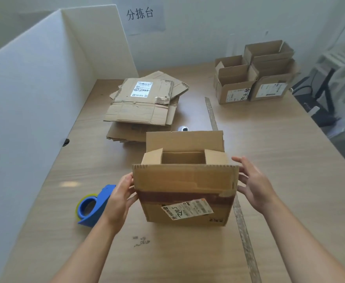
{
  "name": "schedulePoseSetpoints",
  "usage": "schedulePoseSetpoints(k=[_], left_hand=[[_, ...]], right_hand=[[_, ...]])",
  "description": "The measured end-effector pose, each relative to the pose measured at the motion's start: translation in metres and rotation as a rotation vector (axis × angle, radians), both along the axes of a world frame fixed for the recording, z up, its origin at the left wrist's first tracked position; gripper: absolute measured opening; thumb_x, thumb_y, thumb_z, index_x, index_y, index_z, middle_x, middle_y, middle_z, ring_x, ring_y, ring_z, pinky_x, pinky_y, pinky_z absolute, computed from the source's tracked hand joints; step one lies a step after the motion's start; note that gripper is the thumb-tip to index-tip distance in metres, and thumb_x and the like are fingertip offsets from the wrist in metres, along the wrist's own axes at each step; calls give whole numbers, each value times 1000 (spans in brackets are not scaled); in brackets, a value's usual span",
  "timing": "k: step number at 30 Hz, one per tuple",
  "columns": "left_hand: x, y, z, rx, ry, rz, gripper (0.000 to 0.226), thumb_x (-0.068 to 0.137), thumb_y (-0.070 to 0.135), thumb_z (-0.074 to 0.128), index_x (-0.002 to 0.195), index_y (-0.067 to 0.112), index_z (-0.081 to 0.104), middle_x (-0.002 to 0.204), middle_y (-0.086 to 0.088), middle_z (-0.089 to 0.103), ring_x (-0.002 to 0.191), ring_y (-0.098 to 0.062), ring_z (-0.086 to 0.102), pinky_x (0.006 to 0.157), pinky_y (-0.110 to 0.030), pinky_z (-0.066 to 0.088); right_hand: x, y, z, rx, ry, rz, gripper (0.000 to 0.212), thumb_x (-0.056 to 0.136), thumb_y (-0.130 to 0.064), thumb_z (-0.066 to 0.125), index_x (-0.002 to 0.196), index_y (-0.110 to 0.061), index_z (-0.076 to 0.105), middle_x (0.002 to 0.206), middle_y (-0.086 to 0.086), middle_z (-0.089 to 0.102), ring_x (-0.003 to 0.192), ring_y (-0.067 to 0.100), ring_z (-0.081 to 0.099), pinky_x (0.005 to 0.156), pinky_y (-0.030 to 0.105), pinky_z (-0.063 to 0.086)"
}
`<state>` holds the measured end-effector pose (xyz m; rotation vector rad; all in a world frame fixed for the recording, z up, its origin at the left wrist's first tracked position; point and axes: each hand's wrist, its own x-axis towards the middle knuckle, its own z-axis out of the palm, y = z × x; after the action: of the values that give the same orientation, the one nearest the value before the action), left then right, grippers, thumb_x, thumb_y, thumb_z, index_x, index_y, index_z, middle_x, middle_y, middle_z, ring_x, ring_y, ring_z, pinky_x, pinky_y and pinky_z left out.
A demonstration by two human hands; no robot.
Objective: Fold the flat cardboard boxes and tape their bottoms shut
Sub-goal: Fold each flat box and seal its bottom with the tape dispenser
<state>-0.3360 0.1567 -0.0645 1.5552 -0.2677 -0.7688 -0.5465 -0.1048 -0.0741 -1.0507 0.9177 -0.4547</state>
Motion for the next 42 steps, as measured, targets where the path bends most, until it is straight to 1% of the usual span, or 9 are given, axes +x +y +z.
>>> schedulePoseSetpoints(k=[5,9,16,21,26,30,33,38,42], left_hand=[[11,-7,20,162,-122,-47,65,67,66,64,122,33,57,117,1,63,110,-20,61,87,-40,51],[15,-19,38,549,-391,-253,98,55,68,68,142,31,42,126,2,52,111,-17,60,89,-37,52],[-1,-35,56,913,-608,-556,101,74,54,76,154,37,17,147,0,28,125,-20,43,96,-32,43],[-11,-27,52,877,-616,-604,119,70,59,78,156,38,-1,164,8,-2,149,-26,13,110,-37,39],[-17,-11,49,798,-586,-631,118,72,60,77,158,33,-1,165,7,-5,152,-18,0,120,-36,20],[-32,-6,40,813,-620,-650,120,72,64,74,156,37,-7,163,10,-15,150,-18,-10,122,-41,9],[-33,-11,29,831,-717,-475,111,77,61,70,157,32,0,164,7,-3,148,-23,4,121,-40,17],[-28,-12,24,657,-767,-334,78,87,40,69,153,24,31,157,4,28,141,-15,31,115,-32,28],[-17,-2,28,245,-323,-48,32,98,19,56,128,29,58,118,15,64,107,8,59,98,-29,47]], right_hand=[[5,5,10,-194,191,250,75,79,-66,57,146,-38,39,122,-1,55,110,17,58,72,36,53],[14,8,13,-539,408,309,83,75,-63,73,148,-42,38,127,0,47,115,15,55,95,36,49],[27,19,36,-639,649,499,125,64,-69,77,158,-34,4,155,6,25,140,24,38,113,40,36],[31,38,36,-717,792,565,131,70,-66,73,152,-35,-23,151,9,22,133,31,42,106,45,42],[22,22,35,-547,526,443,103,73,-54,70,156,-43,9,150,-1,42,132,19,47,110,37,40],[6,15,42,-288,280,368,63,93,-35,64,147,-50,34,133,-5,55,113,9,57,75,37,53],[-5,8,35,-192,178,332,51,90,-40,64,138,-51,47,133,-3,60,120,15,57,77,40,52],[-15,7,33,-87,-30,132,37,103,-19,50,135,-37,55,117,3,72,95,20,69,75,39,55],[-21,-1,32,-361,85,45,36,99,-20,59,128,-41,61,128,0,65,106,16,67,90,45,57]])
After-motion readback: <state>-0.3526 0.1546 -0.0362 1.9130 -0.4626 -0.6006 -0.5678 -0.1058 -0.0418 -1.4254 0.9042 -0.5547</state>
